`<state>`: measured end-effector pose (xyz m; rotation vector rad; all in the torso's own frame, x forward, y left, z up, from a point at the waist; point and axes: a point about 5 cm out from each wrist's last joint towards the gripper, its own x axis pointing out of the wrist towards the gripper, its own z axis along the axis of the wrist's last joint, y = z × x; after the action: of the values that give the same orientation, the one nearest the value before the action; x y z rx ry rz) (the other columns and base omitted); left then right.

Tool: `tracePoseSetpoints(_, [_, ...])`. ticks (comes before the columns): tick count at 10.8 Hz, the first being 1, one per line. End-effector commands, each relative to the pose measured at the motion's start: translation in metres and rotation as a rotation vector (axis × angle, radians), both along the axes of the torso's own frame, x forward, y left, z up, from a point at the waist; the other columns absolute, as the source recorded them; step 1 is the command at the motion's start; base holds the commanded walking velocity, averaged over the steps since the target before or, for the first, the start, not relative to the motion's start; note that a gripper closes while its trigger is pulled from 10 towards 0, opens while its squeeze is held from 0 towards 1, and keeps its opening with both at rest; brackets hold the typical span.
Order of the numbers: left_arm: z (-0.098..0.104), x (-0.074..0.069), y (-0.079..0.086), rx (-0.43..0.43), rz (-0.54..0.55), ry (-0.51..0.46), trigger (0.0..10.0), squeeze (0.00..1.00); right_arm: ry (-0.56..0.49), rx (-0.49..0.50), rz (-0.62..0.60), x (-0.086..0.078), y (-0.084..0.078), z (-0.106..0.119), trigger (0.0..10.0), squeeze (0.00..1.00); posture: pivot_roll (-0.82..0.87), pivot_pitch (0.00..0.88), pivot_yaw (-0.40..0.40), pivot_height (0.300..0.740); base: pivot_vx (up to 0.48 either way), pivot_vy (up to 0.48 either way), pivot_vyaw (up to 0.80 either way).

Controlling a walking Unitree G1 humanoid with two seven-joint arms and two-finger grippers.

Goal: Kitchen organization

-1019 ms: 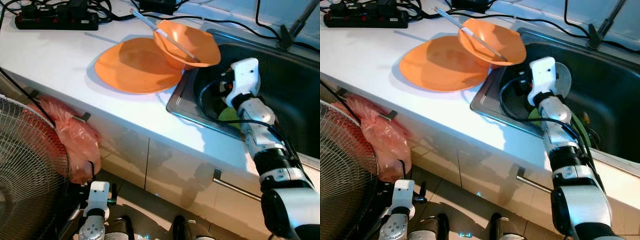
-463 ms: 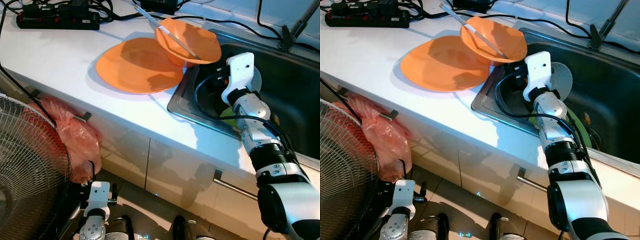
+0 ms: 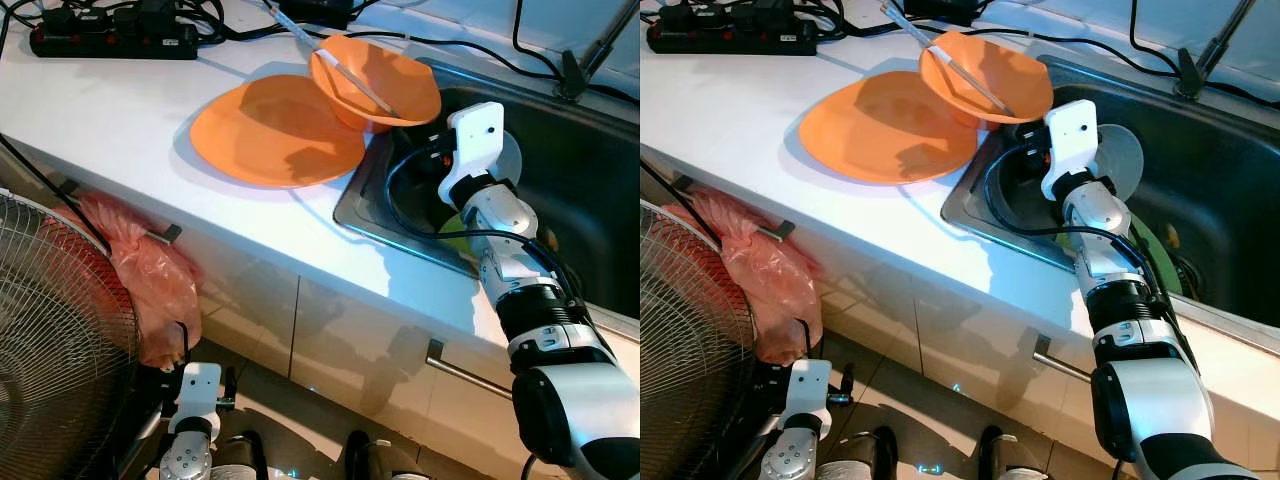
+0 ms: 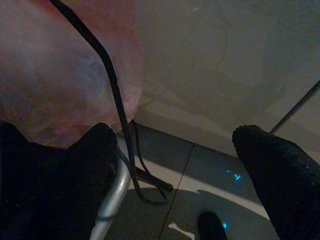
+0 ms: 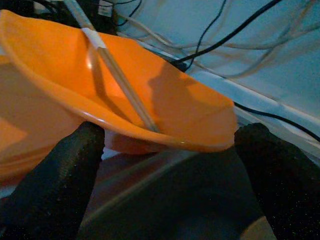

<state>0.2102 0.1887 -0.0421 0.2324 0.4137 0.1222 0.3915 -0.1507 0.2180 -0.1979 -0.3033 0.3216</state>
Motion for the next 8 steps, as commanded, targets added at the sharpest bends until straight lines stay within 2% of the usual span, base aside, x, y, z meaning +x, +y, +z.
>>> tracePoseSetpoints(1, [-0.004, -0.005, -0.002, 0.002, 0.0, 0.021, 10.0, 0.0, -0.026, -0.002, 0.019, -0.002, 0.002, 0.003, 10.0, 0.0, 0.06, 0.193, -0.085, 0.74, 0.0, 0.0, 0.0])
tracePoseSetpoints(5, [-0.003, -0.003, -0.003, 0.001, 0.002, 0.017, 10.0, 0.0, -0.044, -0.024, 0.127, -0.008, 0.012, 0.003, 10.0, 0.0, 0.07, 0.188, -0.087, 0.74, 0.0, 0.0, 0.0])
tracePoseSetpoints(8, [-0.003, -0.003, -0.004, 0.0, 0.001, 0.016, 10.0, 0.0, -0.044, -0.043, 0.155, -0.01, 0.013, 0.002, 10.0, 0.0, 0.06, 0.177, -0.089, 0.74, 0.0, 0.0, 0.0])
